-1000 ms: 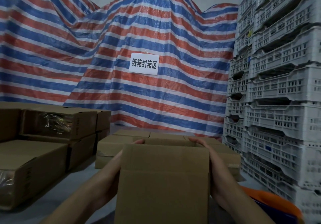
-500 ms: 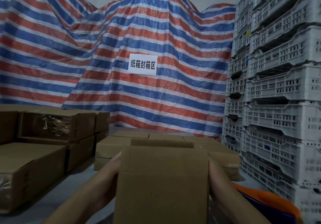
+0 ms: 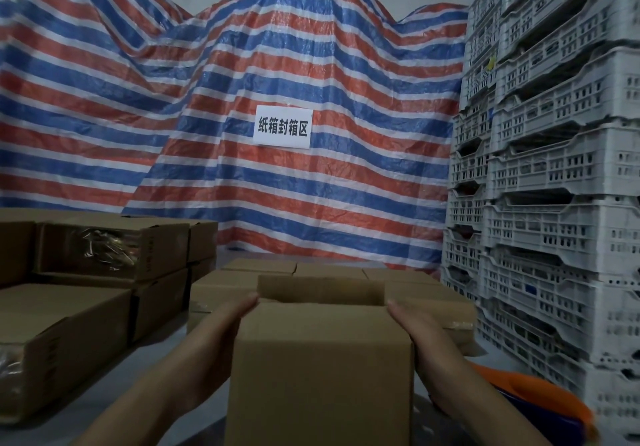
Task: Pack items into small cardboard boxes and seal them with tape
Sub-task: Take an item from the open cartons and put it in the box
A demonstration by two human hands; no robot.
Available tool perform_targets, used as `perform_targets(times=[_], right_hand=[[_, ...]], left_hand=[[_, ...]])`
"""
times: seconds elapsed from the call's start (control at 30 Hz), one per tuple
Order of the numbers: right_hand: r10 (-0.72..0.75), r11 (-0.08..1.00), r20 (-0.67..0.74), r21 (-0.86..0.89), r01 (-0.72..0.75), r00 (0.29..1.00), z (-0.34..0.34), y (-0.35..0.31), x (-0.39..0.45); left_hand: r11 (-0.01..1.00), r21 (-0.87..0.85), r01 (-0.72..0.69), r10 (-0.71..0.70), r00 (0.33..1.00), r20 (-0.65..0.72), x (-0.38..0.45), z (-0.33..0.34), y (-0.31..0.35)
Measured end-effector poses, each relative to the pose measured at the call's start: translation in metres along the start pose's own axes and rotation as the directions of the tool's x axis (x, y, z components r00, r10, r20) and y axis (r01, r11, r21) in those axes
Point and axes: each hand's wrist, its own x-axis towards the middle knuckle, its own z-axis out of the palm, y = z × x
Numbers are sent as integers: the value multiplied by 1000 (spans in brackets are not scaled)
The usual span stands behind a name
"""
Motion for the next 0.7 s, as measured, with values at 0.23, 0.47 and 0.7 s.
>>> perform_targets(times=[0.23,0.47,0.7], right_hand=[[41,999,33,-19,-41,999,-3,-3,0],[46,991,-64,127,-38,997,-1,0,3],[7,999,55,40,-9,998,-3,2,1]], left_hand=[[986,-101,132,-118,983,140,-3,-23,-10],[988,-152,-3,16,996,89,-5,-26,-11],[993,85,-84,79,995,66,-9,-26,-11]])
